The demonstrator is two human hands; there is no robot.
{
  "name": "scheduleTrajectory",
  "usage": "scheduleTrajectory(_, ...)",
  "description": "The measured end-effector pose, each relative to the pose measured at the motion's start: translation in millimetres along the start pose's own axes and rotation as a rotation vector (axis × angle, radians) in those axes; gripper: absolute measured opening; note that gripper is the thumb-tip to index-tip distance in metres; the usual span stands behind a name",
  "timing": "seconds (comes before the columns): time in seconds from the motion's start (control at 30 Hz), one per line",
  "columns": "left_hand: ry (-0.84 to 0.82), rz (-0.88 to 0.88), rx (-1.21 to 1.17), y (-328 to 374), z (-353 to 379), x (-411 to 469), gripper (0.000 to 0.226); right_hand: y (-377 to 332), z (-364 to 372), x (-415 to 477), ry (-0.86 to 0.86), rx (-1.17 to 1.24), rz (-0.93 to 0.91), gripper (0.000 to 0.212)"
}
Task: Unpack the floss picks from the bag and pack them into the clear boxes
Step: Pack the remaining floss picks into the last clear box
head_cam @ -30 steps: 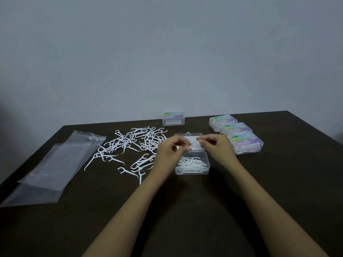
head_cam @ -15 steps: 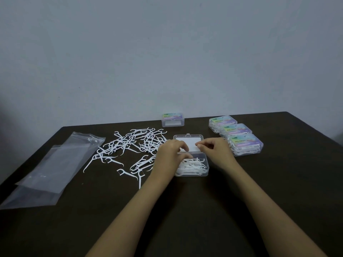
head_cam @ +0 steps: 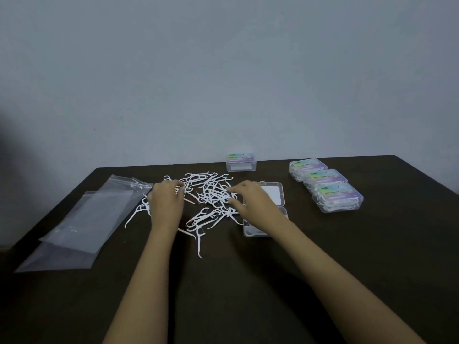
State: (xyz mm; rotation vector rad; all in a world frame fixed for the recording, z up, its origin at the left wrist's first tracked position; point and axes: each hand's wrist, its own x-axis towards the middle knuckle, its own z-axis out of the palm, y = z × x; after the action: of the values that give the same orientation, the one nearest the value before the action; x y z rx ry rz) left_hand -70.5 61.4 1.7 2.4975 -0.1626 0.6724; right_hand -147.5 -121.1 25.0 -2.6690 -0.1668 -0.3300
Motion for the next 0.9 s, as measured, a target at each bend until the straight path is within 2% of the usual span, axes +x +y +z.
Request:
scheduleTrajectory(0.1,-0.042,-0.055,0.092,-23,9,2,0.024,-14,13,21,-0.138,-0.036,0.013,0.043)
scheduleTrajectory(0.3,-0.324,-0.332,0.210,-22,21,1,0.035,-19,25,55,-0.358,-0.102,0.083,0.049)
scheduleTrajectory(0.5,-0.433,-0.243,0.238,-12,27,0,0.037,-14,31,68,-0.488,-0.252,0.134,0.063)
scheduleTrajectory(0.6,-0.467,-0.224,0.241,-4,26,-2,0.041,-15,32,70,-0.453,-0.310,0.110,0.051)
scheduleTrajectory(0.7,-0.459,-0.199,0.262,4,25,-5,0.033,-20,30,67,-0.371,-0.286,0.083,0.021)
scheduleTrajectory(0.8,-0.447,-0.186,0.299,13,22,-8,0.030,-23,32,64,-0.317,-0.256,0.070,0.010)
scheduleTrajectory(0.9,-0.430,-0.181,0.333,17,19,-11,0.027,-23,37,60,-0.256,-0.235,0.070,0.026)
